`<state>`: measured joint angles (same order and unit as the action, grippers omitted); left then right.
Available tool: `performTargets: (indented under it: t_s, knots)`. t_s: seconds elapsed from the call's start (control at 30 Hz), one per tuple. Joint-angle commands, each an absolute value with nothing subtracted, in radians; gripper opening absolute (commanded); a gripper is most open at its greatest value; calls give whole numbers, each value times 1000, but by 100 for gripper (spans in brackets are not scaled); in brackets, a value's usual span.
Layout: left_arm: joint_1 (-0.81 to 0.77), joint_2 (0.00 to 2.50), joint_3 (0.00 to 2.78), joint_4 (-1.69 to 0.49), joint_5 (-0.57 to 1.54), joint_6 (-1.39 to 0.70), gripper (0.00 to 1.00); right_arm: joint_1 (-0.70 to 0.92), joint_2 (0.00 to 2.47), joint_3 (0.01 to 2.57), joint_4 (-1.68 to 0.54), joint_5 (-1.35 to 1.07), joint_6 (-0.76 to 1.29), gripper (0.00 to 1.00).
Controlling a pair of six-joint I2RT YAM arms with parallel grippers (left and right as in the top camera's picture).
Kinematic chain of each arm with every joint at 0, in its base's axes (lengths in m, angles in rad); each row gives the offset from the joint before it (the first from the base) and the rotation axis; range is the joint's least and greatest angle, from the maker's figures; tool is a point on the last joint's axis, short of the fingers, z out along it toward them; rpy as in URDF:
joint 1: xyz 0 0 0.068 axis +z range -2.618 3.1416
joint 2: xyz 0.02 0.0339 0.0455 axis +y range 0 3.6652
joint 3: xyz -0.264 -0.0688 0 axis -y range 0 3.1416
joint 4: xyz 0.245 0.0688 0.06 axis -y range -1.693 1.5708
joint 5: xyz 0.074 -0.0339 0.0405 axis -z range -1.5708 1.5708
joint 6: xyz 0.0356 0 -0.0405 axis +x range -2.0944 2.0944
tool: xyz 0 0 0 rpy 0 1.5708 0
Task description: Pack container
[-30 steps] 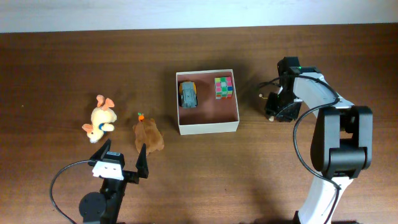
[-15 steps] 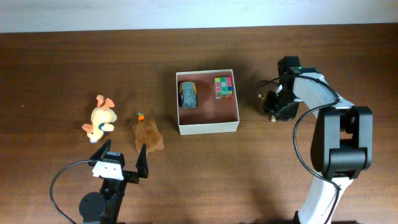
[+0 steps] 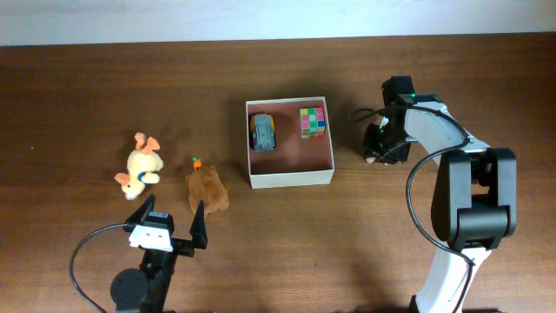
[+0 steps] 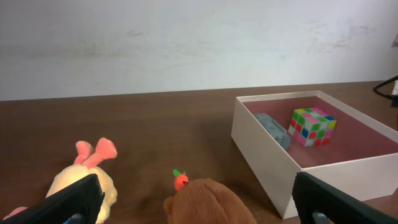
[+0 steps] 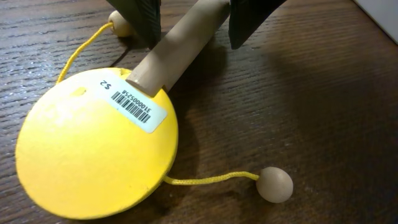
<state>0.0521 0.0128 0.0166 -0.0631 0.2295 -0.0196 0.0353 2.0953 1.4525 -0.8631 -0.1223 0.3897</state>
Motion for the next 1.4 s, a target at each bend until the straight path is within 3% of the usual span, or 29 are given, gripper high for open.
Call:
performTargets:
  t_s: [0.0, 0.13, 0.37, 0.73, 0.93, 1.37]
  knots:
    - [55, 6, 9, -61, 240, -7, 99, 52, 2182, 1401, -857, -154, 394, 31]
    - [55, 6, 9, -61, 240, -7, 99, 52, 2182, 1401, -866, -142, 424, 29]
    - [55, 6, 9, -61, 240, -7, 99, 52, 2182, 1401, -863, -142, 423, 15]
    - [55, 6, 9, -61, 240, -7, 99, 52, 2181, 1422, -878, -143, 396, 14]
    - [55, 6, 9, -61, 240, -7, 99, 52, 2181, 1459, -909, -143, 392, 6]
    - [55, 6, 9, -61, 240, -7, 99, 52, 2176, 1594, -1045, -120, 320, 7]
